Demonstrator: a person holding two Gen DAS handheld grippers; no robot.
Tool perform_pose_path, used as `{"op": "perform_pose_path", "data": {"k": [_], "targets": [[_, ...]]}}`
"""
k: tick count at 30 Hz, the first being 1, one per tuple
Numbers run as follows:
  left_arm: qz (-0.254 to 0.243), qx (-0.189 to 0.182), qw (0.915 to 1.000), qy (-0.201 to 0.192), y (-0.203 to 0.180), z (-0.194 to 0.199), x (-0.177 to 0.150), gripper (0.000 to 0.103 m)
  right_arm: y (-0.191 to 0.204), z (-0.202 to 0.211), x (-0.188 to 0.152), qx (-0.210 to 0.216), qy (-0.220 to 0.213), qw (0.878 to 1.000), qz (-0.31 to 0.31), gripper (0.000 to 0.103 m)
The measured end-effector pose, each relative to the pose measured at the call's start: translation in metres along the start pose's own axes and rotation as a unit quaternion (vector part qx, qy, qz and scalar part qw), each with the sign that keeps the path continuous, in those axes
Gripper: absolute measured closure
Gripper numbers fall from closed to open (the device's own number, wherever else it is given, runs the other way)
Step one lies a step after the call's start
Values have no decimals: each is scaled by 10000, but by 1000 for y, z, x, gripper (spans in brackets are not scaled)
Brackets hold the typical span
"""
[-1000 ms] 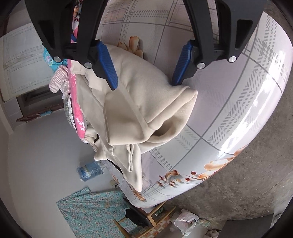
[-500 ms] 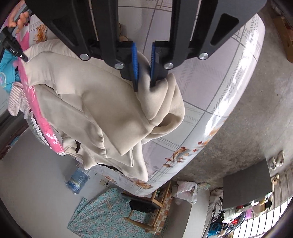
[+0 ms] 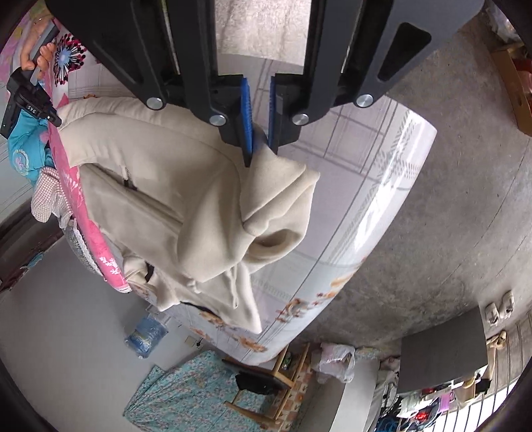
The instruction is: Fold large clothes
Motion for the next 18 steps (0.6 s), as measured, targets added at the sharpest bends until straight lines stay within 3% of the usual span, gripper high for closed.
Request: {"op": "perform_pose_path", "data": {"k": [2,4,6,9,11,13,15,18], "targets": [[203,-139,9997,-49,9,4,-2,88,-14,5,5,-12,-79,9997,-246,66],[289,-257,9989,-258,12,15,4,88,-15,21,13,-33,-346,9992,-208,63],[133,-177,9979,-615,12,31,14,87,-3,35,17,-43,-595,9982,82,56],[-413,-662,9932,-865,-12,43,29,86,28,37,12,314,-616,9963,510,50],[-800,-925,9898,-735,-38,34,36,81,57,25,-1,622,-394,9935,864,49],[-1095,-961,9877,-566,-60,13,38,77,88,5,-19,829,-123,9883,1275,48],[-1216,-729,9897,-200,-69,-21,37,76,115,-18,-37,868,160,9820,1668,48],[-958,-186,9951,152,-49,-61,38,77,135,-47,-54,671,474,9759,2022,48]]}}
Point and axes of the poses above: each gripper's, at about its wrist camera, not at the fingertips, and z roughly against the way its jaws point, y to its left, x to its top, the point moved 7 cm from there along -z, roughly the way its jaws point, and after that the axes turned 8 degrees about -z, right-handed, at the moved point
